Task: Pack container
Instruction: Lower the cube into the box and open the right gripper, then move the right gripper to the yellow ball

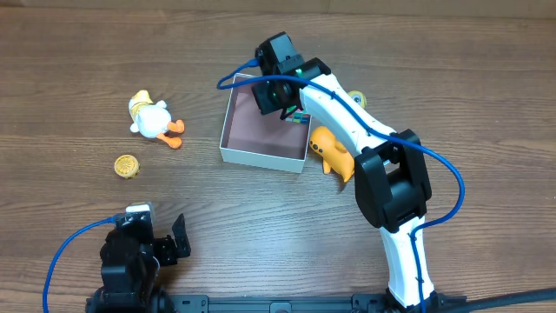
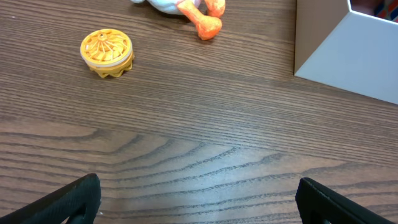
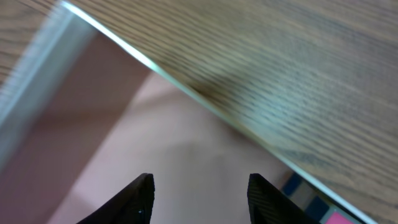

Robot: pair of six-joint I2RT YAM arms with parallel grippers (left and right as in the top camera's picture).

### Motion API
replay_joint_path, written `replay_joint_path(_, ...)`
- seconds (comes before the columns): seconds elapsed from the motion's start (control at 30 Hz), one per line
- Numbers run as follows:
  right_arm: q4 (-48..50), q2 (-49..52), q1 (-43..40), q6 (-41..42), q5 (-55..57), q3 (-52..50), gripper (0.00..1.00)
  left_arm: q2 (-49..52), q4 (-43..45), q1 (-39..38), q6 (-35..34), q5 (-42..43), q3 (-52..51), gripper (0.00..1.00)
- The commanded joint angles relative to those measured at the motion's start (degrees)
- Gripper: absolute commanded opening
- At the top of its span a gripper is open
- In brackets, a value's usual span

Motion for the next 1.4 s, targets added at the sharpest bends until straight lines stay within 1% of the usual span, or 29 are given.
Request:
replay_joint_path(0.0,-0.74,0.48,0.85,-1.33,-0.28,4.96,0.51,-0.42,0.26,0.26,1.25,-0.15,-0.20,1.00)
replay_joint_path(0.13,-4.83,0.37,0.85,-1.53,0.44,10.10,0.53,-0.42,0.26,0.26,1.25,-0.15,-0.20,1.00)
replay_joint_path(0.17,-5.75,0.31,0.63,-1.53,1.03,11.37,0.59,-0.42,0.26,0.26,1.25,-0.15,-0.20,1.00)
replay_joint_path(0.2,-6.67,0.15,0.39,-1.51,1.92,12.66,0.75,-0.42,0.26,0.26,1.25,-0.15,-0.20,1.00)
replay_joint_path(0.3,-9.38,-0.94,-0.85,-1.49,6.86,16.20,0.94,-0.42,0.26,0.26,1.25,-0.15,-0.20,1.00)
replay_joint_path(0.33,-10.23,-1.36,-1.38,-1.46,8.55,16.94,0.96,-0.42,0.26,0.26,1.25,-0.15,-0.20,1.00)
replay_joint_path(0.4,-11.13,-2.47,-2.84,-1.46,10.82,17.46,0.97,-0.42,0.26,0.26,1.25,-0.15,-0.20,1.00)
replay_joint_path(0.53,-13.60,-3.50,-7.52,0.90,11.19,17.46,0.95,-0.42,0.26,0.26,1.25,-0.15,-0.20,1.00)
replay_joint_path(0.6,-16.02,-3.48,-9.94,2.27,11.19,17.40,0.93,-0.42,0.26,0.26,1.25,-0.15,-0.20,1.00)
replay_joint_path(0.77,-21.44,-3.48,-18.16,8.31,11.58,17.22,0.90,-0.42,0.26,0.26,1.25,-0.15,-0.20,1.00)
replay_joint_path(0.8,-22.14,-3.48,-19.56,8.92,11.43,17.22,0.88,-0.42,0.26,0.26,1.25,-0.15,-0.20,1.00)
replay_joint_path(0.87,-23.02,-3.43,-21.97,8.94,9.38,17.07,0.79,-0.42,0.26,0.26,1.25,-0.15,-0.20,1.00)
replay_joint_path(0.9,-23.19,-3.43,-22.86,8.94,7.76,16.68,0.67,-0.42,0.26,0.26,1.25,-0.15,-0.20,1.00)
replay_joint_path(0.93,-23.08,-3.43,-23.47,9.09,6.99,15.69,0.59,-0.44,0.26,0.26,1.25,-0.15,-0.20,1.00)
replay_joint_path(1.03,-22.05,-3.41,-24.00,9.66,7.04,12.00,0.59,-0.42,0.26,0.26,1.25,-0.15,-0.20,1.00)
replay_joint_path(1.23,-18.27,-3.39,-24.04,10.43,5.25,1.40,0.59,-0.44,0.26,0.26,1.25,-0.15,-0.20,1.00)
replay_joint_path(1.37,-16.15,-3.37,-24.04,10.60,5.25,-2.71,0.59,-0.42,0.26,0.26,1.25,-0.15,-0.20,1.00)
